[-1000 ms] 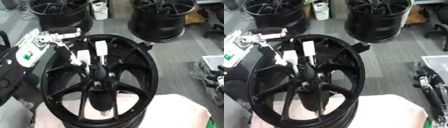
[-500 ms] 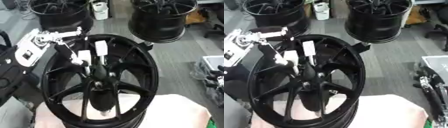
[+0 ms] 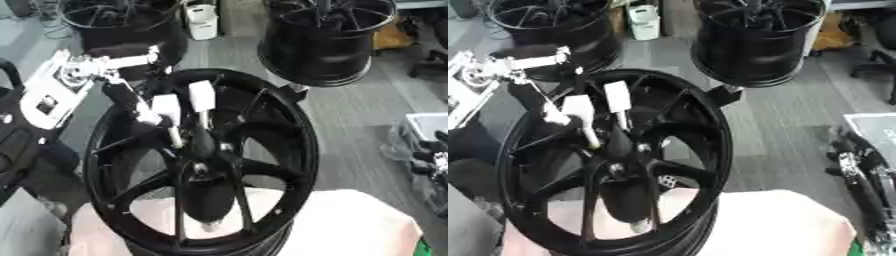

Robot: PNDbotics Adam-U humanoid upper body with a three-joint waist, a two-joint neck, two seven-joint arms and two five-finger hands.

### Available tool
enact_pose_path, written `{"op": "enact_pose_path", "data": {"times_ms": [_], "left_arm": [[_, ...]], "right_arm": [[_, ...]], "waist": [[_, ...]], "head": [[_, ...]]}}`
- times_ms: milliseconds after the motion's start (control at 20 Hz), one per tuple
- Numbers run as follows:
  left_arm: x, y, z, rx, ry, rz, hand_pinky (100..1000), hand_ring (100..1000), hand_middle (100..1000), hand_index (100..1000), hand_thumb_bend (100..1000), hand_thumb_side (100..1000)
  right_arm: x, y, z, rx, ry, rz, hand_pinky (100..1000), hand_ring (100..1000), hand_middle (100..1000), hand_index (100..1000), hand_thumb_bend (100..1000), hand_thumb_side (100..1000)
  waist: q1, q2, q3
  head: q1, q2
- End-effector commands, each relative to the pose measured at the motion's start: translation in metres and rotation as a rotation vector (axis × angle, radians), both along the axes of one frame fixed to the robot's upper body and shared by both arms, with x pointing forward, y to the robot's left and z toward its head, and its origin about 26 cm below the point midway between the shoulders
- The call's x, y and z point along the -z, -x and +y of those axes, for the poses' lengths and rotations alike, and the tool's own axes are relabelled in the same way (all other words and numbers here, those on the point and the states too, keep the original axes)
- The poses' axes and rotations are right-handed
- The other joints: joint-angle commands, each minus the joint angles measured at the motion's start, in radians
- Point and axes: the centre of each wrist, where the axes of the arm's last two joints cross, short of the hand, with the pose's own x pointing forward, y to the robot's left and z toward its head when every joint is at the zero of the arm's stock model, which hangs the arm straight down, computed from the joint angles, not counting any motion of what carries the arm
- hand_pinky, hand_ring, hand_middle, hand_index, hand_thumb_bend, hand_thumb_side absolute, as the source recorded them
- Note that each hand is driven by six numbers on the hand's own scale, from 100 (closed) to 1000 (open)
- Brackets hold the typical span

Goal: Pull the pin out of the wheel hub.

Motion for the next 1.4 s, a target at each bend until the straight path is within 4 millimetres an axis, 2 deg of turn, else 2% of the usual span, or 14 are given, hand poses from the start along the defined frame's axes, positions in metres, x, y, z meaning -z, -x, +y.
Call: {"op": "enact_pose_path", "data": {"times_ms": [50, 250, 400, 600, 750, 900, 1000, 1100, 1200, 1250, 1300, 1350, 1400], "left_arm": [[-0.038, 0.009, 0.02, -0.032, 0.032, -0.1, 439, 306, 260, 443, 450, 100], [-0.066, 0.024, 0.041, -0.07, 0.088, -0.185, 443, 306, 259, 443, 448, 100], [-0.083, 0.039, 0.069, -0.143, 0.128, -0.251, 446, 305, 259, 444, 450, 105], [-0.091, 0.057, 0.113, -0.29, 0.145, -0.294, 446, 306, 260, 446, 461, 105], [-0.084, 0.067, 0.151, -0.431, 0.151, -0.282, 446, 308, 263, 449, 463, 100], [-0.066, 0.074, 0.189, -0.6, 0.146, -0.242, 441, 309, 265, 451, 466, 100], [-0.044, 0.078, 0.212, -0.718, 0.145, -0.179, 448, 316, 273, 458, 465, 100], [-0.021, 0.079, 0.228, -0.807, 0.138, -0.103, 465, 336, 293, 474, 469, 100], [0.001, 0.079, 0.239, -0.874, 0.142, -0.021, 498, 392, 357, 524, 487, 100], [0.012, 0.078, 0.243, -0.897, 0.144, 0.016, 525, 437, 409, 566, 527, 100], [0.024, 0.077, 0.246, -0.91, 0.145, 0.053, 572, 509, 497, 650, 641, 210], [0.035, 0.077, 0.249, -0.918, 0.143, 0.087, 597, 548, 542, 693, 717, 268], [0.046, 0.076, 0.252, -0.925, 0.142, 0.113, 642, 618, 632, 767, 844, 346]], "right_arm": [[-0.008, -0.001, -0.004, -0.002, 0.022, -0.021, 666, 763, 771, 922, 100, 707], [-0.008, -0.001, -0.005, 0.006, 0.024, -0.02, 666, 763, 770, 922, 100, 706], [-0.008, -0.001, -0.007, 0.013, 0.027, -0.021, 666, 763, 770, 922, 100, 706], [-0.008, -0.001, -0.008, 0.021, 0.029, -0.022, 666, 763, 770, 922, 100, 705], [-0.009, -0.001, -0.007, 0.021, 0.027, -0.024, 666, 763, 771, 922, 100, 705], [-0.008, -0.001, -0.008, 0.027, 0.025, -0.023, 666, 763, 771, 922, 100, 705], [-0.008, -0.001, -0.008, 0.027, 0.024, -0.024, 666, 763, 771, 922, 100, 704], [-0.008, -0.002, -0.007, 0.024, 0.021, -0.024, 666, 763, 771, 922, 100, 706], [-0.008, -0.002, -0.006, 0.02, 0.018, -0.022, 666, 763, 771, 922, 100, 706], [-0.007, -0.002, -0.006, 0.019, 0.016, -0.022, 666, 763, 771, 922, 100, 706], [-0.007, -0.002, -0.006, 0.019, 0.014, -0.022, 666, 763, 771, 922, 100, 705], [-0.007, -0.002, -0.005, 0.019, 0.013, -0.022, 666, 763, 771, 922, 100, 705], [-0.007, -0.002, -0.005, 0.019, 0.011, -0.022, 666, 763, 771, 922, 100, 704]], "waist": [[0.0, -0.02, 0.003], [0.003, -0.021, 0.008], [0.005, -0.021, 0.014], [0.004, -0.02, 0.026], [0.0, -0.016, 0.032], [-0.005, -0.013, 0.038], [-0.009, -0.011, 0.04], [-0.011, -0.01, 0.039], [-0.014, -0.008, 0.038], [-0.016, -0.007, 0.037], [-0.018, -0.006, 0.036], [-0.019, -0.006, 0.035], [-0.021, -0.005, 0.035]], "head": [[-0.002, -0.001], [-0.009, -0.002], [-0.017, -0.005], [-0.026, -0.012], [-0.033, -0.02], [-0.04, -0.028], [-0.042, -0.031], [-0.041, -0.032], [-0.042, -0.034], [-0.042, -0.035], [-0.042, -0.035], [-0.042, -0.035], [-0.042, -0.035]]}}
